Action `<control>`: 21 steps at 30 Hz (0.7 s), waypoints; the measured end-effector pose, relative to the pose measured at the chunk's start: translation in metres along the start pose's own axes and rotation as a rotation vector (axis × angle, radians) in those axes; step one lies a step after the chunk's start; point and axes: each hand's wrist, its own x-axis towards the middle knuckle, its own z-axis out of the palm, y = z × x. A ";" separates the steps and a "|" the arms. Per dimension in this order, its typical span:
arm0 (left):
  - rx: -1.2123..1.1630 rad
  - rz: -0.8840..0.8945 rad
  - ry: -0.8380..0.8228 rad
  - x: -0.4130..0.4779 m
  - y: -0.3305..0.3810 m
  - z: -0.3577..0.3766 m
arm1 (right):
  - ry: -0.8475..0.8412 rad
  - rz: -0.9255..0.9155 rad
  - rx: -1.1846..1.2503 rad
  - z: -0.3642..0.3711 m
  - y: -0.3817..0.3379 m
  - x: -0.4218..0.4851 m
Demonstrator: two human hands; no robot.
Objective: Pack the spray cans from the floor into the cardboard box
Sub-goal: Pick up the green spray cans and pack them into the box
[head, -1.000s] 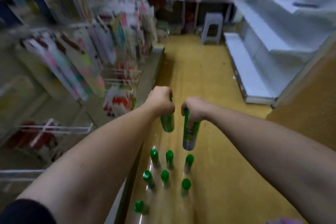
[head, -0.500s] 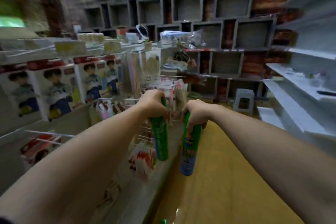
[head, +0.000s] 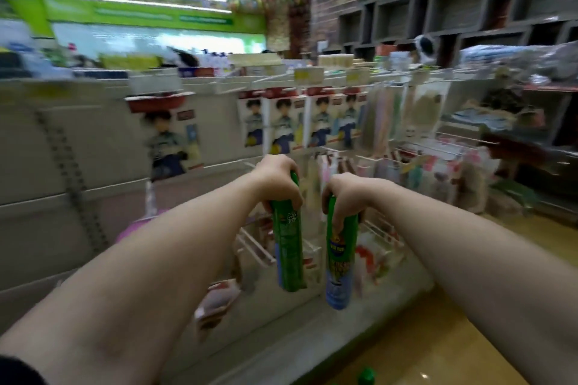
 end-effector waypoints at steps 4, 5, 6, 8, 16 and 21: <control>-0.001 -0.136 0.035 -0.056 -0.066 -0.041 | -0.043 -0.154 -0.010 0.009 -0.089 0.005; -0.010 -0.166 0.048 -0.073 -0.084 -0.052 | -0.051 -0.201 -0.026 0.012 -0.115 0.004; -0.023 -0.195 0.065 -0.092 -0.102 -0.063 | -0.064 -0.247 -0.046 0.016 -0.143 0.002; -0.041 -0.250 0.104 -0.133 -0.139 -0.084 | -0.088 -0.329 -0.089 0.025 -0.200 -0.004; -0.093 -0.548 0.264 -0.336 -0.292 -0.163 | -0.185 -0.641 -0.155 0.103 -0.433 -0.053; -0.073 -0.758 0.351 -0.472 -0.373 -0.196 | -0.242 -0.873 -0.204 0.164 -0.578 -0.096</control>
